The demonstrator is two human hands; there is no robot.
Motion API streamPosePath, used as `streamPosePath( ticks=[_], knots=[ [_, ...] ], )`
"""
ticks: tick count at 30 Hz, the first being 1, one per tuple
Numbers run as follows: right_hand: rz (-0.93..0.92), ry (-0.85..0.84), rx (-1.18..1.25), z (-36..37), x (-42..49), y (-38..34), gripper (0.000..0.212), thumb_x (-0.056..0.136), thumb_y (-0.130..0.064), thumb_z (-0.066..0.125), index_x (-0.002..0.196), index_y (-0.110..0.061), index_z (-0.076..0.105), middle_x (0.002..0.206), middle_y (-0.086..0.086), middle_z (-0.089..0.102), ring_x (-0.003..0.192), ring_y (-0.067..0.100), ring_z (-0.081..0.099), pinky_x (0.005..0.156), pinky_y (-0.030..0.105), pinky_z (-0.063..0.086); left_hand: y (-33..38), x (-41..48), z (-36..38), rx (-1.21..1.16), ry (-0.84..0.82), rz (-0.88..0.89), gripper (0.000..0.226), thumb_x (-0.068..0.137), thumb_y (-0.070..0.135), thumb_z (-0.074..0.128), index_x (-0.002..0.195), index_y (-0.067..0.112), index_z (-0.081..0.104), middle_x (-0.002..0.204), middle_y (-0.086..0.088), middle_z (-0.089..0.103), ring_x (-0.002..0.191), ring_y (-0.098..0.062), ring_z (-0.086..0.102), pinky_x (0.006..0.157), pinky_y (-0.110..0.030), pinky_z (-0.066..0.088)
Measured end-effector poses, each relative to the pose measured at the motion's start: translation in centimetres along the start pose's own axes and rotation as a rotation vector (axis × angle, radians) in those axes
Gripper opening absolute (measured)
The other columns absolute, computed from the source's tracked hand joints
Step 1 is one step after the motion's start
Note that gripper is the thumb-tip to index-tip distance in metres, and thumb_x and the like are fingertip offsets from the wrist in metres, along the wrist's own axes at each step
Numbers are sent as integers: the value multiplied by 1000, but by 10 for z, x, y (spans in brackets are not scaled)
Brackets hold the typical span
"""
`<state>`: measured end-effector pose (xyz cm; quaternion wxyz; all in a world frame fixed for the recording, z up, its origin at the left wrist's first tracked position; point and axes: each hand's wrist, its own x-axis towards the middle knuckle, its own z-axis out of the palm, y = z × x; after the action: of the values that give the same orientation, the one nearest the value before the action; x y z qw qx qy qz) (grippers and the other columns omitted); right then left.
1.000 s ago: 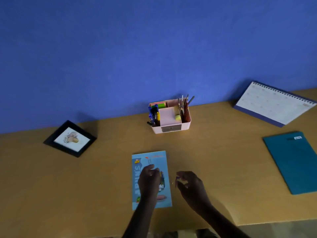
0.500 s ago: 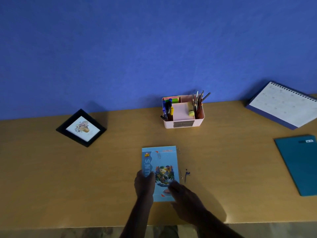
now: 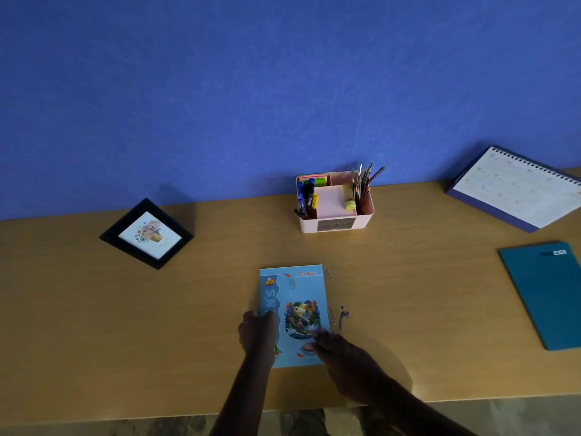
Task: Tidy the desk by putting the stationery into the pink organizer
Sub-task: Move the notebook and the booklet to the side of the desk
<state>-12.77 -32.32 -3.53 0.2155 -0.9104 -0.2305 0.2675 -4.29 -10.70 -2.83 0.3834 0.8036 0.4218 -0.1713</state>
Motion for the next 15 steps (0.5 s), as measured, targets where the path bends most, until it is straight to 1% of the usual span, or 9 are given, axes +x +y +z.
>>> streamPosePath(
  ticks=[2,3,6,8,9,10,12,13,15],
  knots=[
    [13,-12,-5,0,1,1,64,107,-9,52,164,-33,33,179,-5,10,163,22,18,120,41,47,3,-4,-8,-11,-14,5,21,91,28,68,92,8,74,88,-12,74,75,-30,65,68,-38,51],
    [20,-17,-3,0,1,1,64,107,-9,52,164,-34,32,179,-5,10,163,22,19,120,42,47,3,-3,-11,-20,-19,3,19,92,24,69,85,7,74,82,-11,72,71,-27,62,66,-37,50],
    [25,-29,-6,-1,1,2,66,107,-9,52,164,-34,31,179,-5,12,164,22,18,120,44,47,-2,0,-18,-53,-32,-1,22,93,22,70,79,7,75,73,-8,71,65,-23,60,58,-33,41],
    [31,-28,3,-2,1,4,66,107,-8,53,163,-35,33,178,-6,14,163,22,20,119,43,48,-4,0,-23,-61,-70,29,22,94,26,71,80,9,76,74,-6,72,66,-22,62,56,-30,40],
    [34,-32,8,-4,1,3,65,107,-8,52,163,-35,34,178,-6,15,163,22,20,120,42,47,-5,-1,-25,-55,-99,46,21,94,28,71,83,12,77,76,-5,73,69,-21,65,57,-29,42],
    [35,-40,16,-7,1,3,64,107,-8,51,164,-34,35,178,-6,16,164,21,19,121,41,46,-7,0,-26,-50,-129,59,17,93,29,73,87,14,78,78,-3,75,72,-21,68,58,-30,48],
    [35,-49,40,-14,0,0,64,108,-8,49,164,-35,35,178,-7,17,165,19,15,124,40,41,-12,-1,-27,-65,-193,71,9,90,26,76,96,20,79,85,0,78,79,-23,74,66,-37,61],
    [37,-54,53,-17,-1,-1,65,108,-7,48,164,-36,34,178,-8,17,165,18,14,126,39,39,-13,-4,-28,-66,-218,81,11,90,24,77,100,21,78,89,1,79,81,-23,75,69,-40,63],
    [34,-63,73,-21,-3,-1,65,108,-8,49,164,-36,34,178,-8,16,165,17,13,126,39,39,-16,-9,-30,-62,-239,113,14,89,21,78,104,22,77,92,1,79,83,-24,76,71,-44,63]
  ],
)
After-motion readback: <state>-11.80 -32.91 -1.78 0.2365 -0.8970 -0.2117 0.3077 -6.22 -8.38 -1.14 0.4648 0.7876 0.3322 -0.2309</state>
